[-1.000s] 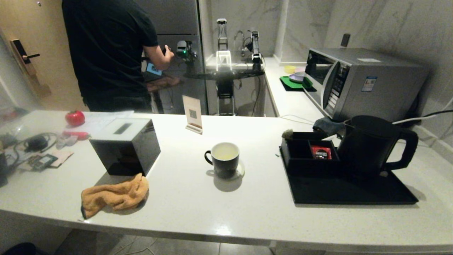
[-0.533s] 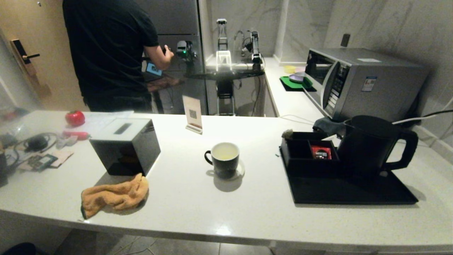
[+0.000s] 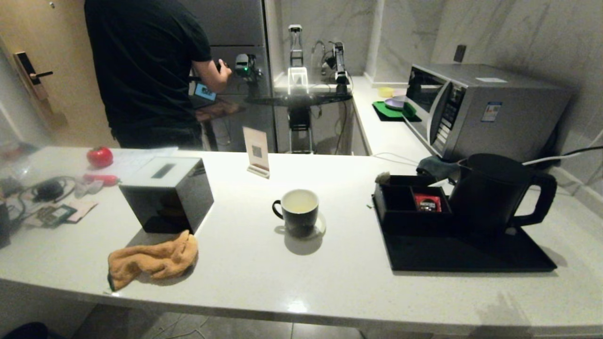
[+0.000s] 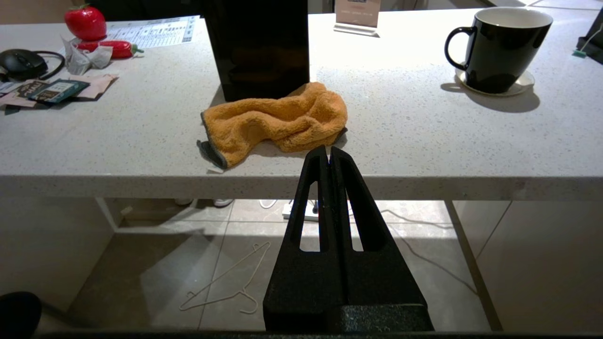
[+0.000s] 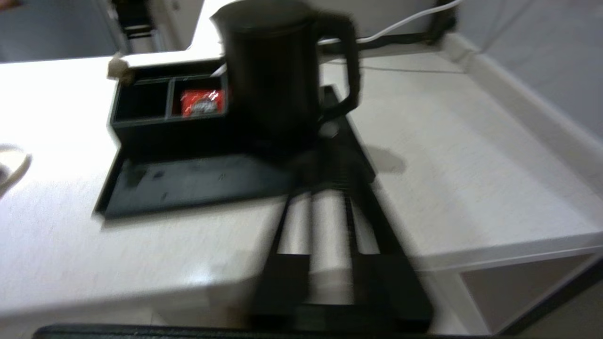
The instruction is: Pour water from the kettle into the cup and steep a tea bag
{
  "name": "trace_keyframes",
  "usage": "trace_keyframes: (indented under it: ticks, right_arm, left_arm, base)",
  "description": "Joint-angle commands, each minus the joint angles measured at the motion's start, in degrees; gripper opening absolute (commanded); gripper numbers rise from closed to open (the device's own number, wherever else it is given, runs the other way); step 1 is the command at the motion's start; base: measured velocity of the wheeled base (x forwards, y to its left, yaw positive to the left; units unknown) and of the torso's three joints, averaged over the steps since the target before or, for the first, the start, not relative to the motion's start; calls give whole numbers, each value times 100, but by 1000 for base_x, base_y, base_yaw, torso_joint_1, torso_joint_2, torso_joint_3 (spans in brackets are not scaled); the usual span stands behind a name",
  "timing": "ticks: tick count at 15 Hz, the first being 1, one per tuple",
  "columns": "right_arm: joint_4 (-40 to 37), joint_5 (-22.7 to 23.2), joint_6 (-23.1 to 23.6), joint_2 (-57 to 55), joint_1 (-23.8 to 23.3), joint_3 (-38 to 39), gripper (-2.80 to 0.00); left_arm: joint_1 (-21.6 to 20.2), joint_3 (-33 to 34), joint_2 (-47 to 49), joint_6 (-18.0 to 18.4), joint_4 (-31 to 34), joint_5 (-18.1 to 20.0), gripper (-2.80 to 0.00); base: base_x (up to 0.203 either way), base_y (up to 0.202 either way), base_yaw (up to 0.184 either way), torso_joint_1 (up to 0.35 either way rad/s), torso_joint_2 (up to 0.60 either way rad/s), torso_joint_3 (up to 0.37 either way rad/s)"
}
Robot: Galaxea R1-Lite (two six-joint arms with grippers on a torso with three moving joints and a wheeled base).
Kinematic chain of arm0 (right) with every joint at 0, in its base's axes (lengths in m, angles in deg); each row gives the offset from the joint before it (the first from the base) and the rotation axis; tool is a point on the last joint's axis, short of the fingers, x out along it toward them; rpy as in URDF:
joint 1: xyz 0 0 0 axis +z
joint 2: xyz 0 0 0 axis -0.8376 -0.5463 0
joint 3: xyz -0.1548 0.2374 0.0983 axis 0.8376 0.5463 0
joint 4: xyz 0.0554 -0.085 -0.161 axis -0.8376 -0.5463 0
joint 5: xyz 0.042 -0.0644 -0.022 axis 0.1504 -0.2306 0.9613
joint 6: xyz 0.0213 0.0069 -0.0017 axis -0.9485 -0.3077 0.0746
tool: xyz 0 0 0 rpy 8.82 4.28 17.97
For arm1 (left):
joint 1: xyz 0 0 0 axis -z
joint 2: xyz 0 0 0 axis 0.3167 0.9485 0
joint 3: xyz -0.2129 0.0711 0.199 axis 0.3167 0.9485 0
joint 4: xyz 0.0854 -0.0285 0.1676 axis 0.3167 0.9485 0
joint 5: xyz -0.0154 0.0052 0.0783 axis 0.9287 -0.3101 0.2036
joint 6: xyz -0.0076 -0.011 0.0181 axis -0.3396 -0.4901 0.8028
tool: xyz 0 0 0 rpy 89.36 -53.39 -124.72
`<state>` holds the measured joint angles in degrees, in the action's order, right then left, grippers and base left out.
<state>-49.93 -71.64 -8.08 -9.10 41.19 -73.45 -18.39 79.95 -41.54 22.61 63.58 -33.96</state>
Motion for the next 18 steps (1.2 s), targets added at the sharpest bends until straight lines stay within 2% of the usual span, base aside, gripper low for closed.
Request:
trace_keyframes:
  ticks: [1, 4, 9, 14, 18]
  right_arm:
    - [95, 188, 54, -790, -445, -316, 0]
    - [231, 460, 500, -1260, -810, -476, 0]
    - [304, 534, 603, -1493, -922, 22, 0]
    - [1244, 532, 602, -2664, -960, 299, 0]
    - [2750, 528, 601, -4234, -956, 160, 0]
  left_arm:
    - [1, 0, -2, 1, 0, 0, -280]
    - [1, 0, -2, 1, 3, 0, -280]
    - [1, 0, -2, 1, 4, 0, -280]
    - [1, 0, -2, 1, -2, 0, -280]
    - [1, 0, -2, 1, -1, 0, -280]
  base:
    - [0, 0, 0, 0, 0, 0]
    - [0, 0, 0, 0, 0, 0]
    - [0, 0, 0, 0, 0, 0]
    - [0, 0, 0, 0, 0, 0]
    - [0, 0, 0, 0, 0, 0]
